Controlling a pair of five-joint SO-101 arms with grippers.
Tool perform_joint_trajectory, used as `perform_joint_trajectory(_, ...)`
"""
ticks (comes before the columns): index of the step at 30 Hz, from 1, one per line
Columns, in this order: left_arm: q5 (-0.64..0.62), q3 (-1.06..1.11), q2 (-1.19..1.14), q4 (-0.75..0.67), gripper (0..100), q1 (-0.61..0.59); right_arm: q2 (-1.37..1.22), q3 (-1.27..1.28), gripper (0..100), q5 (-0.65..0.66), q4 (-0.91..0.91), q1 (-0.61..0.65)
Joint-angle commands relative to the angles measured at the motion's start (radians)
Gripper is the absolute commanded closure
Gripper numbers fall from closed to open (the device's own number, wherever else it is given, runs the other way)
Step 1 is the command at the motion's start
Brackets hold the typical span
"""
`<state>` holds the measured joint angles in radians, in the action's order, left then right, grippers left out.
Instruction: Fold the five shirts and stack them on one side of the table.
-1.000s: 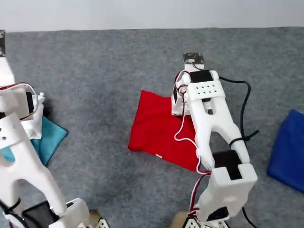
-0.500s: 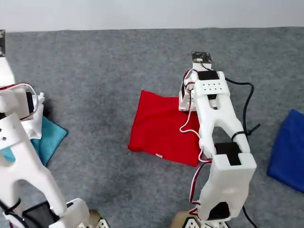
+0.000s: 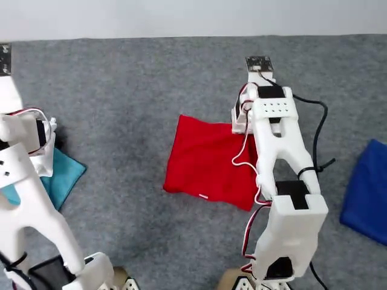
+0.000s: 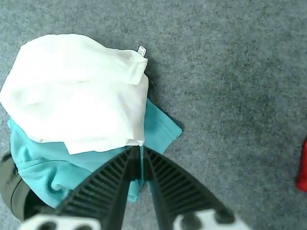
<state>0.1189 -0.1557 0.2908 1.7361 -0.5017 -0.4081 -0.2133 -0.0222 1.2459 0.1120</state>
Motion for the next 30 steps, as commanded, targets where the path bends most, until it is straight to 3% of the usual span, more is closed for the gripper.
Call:
perform_joint_trajectory(1,0.009,0.001,0.031,0.018,98,-0.008,0.041,-0.101,98.8,0.074,0.004,-0.021)
perform_joint_trajectory(10,0.006,0.001,0.031,0.018,98,-0.008,0.012,-0.143,98.8,0.18,-0.053,-0.088)
perform_joint_trajectory(18,0.005,0.001,0.031,0.018,98,-0.008,-0.033,-0.138,98.1,0.186,-0.042,-0.142)
perform_joint_trajectory(24,0.005,0.001,0.031,0.018,98,-0.008,0.002,-0.173,79.3,0.097,0.093,-0.134)
perform_joint_trajectory(30,0.005,0.001,0.031,0.018,98,-0.008,0.07,-0.189,77.5,0.061,0.208,-0.097)
